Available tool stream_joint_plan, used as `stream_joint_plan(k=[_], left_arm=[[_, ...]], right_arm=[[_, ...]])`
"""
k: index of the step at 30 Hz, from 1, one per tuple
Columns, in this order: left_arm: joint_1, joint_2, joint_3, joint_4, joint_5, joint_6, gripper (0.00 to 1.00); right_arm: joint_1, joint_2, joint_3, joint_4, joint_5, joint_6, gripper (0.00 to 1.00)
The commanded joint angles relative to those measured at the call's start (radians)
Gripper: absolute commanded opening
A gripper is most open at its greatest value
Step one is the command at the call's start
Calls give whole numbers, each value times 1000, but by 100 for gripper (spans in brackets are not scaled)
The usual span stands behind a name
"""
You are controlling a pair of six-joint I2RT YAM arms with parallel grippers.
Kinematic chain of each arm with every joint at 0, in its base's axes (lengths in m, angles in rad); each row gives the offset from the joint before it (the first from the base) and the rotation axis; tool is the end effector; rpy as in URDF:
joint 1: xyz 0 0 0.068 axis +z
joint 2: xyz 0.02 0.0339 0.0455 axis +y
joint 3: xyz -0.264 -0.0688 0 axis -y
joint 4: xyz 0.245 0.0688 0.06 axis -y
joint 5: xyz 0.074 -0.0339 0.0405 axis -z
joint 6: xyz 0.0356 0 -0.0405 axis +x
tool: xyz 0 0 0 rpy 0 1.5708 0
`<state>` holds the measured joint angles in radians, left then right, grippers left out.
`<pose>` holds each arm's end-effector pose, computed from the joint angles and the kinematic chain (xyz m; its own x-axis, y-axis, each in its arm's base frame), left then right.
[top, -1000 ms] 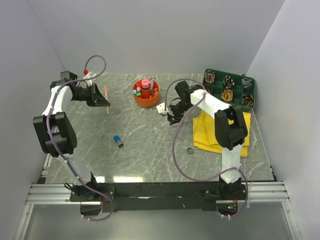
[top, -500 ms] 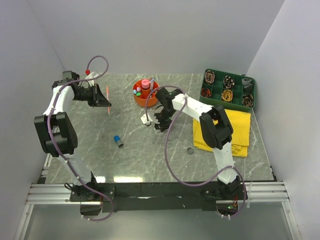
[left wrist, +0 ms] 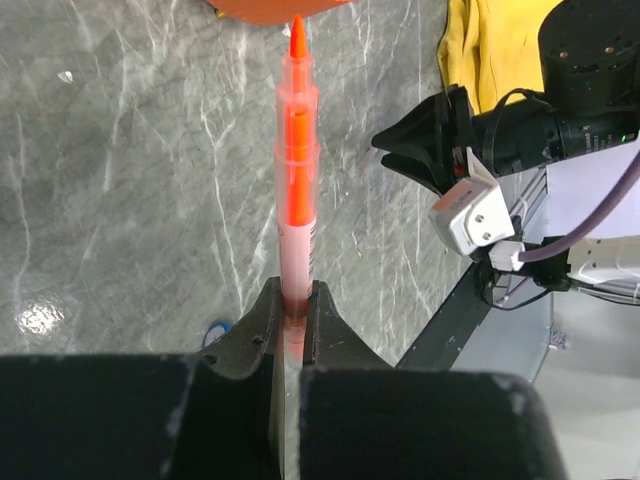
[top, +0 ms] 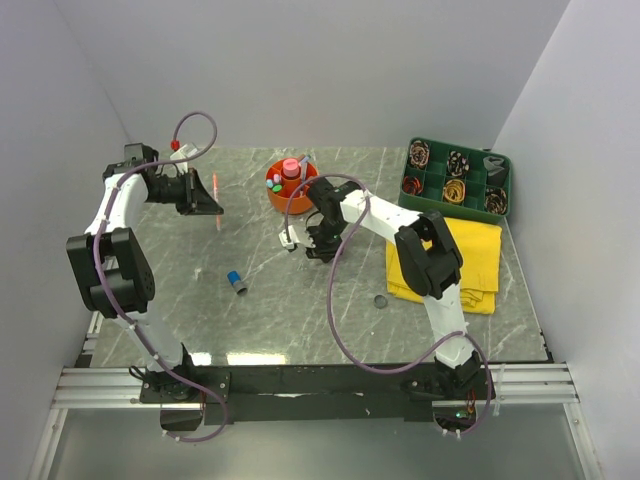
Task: Sort the stationery into containers
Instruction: Pick up the pen cap from the center of the board.
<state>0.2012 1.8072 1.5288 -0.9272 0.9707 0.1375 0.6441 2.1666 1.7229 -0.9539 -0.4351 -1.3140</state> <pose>0.3660 0.0447 0.2726 -0.8825 -0.1010 -0.4594 0.2997 0.6320 -0.7146 0.3376 0.2723 0.1763 0.3828 -0.8094 -0.4453 -0.9149 -0.3990 -0.0612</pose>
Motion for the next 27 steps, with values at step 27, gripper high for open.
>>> stream_joint_plan(k=[27], left_arm=[[52, -37, -13, -48, 85, 83, 2]], right_arm=[[74, 121, 122, -140, 107, 29, 15]])
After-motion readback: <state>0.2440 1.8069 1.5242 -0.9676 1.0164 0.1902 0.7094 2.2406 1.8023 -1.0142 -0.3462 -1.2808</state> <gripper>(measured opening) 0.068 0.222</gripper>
